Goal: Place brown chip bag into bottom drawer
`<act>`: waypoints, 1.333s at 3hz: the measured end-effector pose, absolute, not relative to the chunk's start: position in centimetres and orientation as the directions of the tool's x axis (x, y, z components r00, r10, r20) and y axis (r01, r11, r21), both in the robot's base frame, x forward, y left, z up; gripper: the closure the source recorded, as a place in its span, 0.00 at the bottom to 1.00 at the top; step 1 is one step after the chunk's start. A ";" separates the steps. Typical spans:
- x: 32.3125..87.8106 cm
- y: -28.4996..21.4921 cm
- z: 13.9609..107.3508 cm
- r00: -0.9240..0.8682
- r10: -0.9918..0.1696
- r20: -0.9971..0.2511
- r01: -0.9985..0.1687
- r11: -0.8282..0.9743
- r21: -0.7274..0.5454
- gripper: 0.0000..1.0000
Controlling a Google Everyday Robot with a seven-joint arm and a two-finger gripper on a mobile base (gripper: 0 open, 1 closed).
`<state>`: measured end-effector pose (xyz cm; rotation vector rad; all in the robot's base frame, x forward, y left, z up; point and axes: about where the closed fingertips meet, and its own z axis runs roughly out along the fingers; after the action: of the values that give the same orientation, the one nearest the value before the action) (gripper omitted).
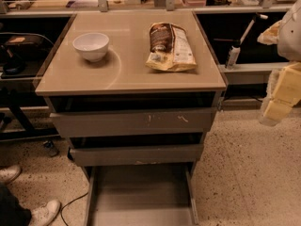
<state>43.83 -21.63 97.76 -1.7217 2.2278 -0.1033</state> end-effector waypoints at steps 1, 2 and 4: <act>43.8 -21.6 97.8 -0.221 -0.953 -0.208 -0.930 0.270 -0.251 0.00; 45.2 -21.1 98.6 -0.221 -0.951 -0.217 -0.923 0.276 -0.268 0.00; 53.9 -18.2 101.9 -0.176 -0.950 -0.257 -0.914 0.255 -0.316 0.00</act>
Offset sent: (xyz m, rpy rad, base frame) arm 0.0309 0.0119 0.0141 0.0093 -0.0223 -0.0107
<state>53.85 -18.16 101.94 -1.6986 2.1363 -0.1248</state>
